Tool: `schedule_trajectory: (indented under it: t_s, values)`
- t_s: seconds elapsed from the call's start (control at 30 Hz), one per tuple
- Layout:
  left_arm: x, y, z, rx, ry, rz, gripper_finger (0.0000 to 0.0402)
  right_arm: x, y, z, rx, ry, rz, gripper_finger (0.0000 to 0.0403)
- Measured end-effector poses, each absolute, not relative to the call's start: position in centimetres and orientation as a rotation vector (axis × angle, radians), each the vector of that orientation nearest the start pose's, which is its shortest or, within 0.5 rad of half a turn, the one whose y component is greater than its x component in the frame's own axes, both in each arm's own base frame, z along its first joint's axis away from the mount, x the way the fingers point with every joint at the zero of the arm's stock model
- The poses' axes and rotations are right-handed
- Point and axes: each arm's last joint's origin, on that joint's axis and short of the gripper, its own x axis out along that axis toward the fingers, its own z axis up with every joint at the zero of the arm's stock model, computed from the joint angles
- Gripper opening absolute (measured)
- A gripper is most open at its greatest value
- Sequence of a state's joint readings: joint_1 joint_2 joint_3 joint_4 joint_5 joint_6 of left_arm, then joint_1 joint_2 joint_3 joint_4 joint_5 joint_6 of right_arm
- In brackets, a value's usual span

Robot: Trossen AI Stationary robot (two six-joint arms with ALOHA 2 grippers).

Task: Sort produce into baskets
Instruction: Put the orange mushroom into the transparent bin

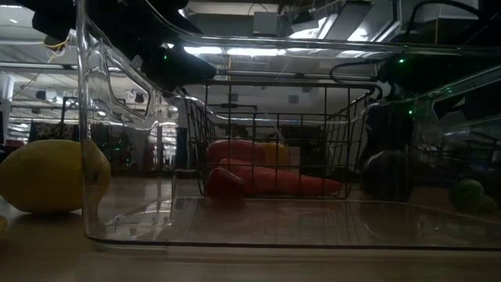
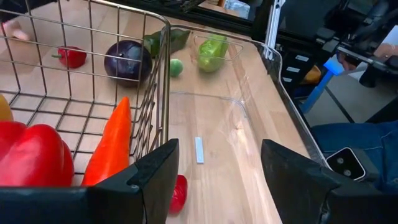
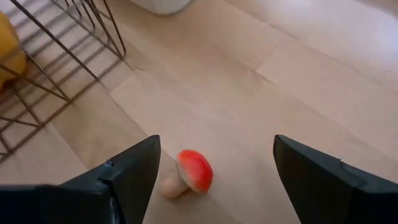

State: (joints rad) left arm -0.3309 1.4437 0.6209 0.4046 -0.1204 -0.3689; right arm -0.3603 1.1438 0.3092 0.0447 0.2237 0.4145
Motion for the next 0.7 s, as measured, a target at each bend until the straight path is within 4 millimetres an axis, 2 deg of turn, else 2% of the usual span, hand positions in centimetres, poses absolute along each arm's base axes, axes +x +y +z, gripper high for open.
schedule_trajectory:
  t_s: [0.5,0.7]
  values:
    - [27.1,-8.9,18.7,-0.268,0.442,-0.129,0.0223,17.7,-7.2,11.5,0.453,0.781,-0.692,0.0309]
    - [27.1,-8.9,18.7,-0.267,0.442,-0.129,0.0223,17.8,-7.3,11.2,0.448,0.796,-0.700,0.0270]
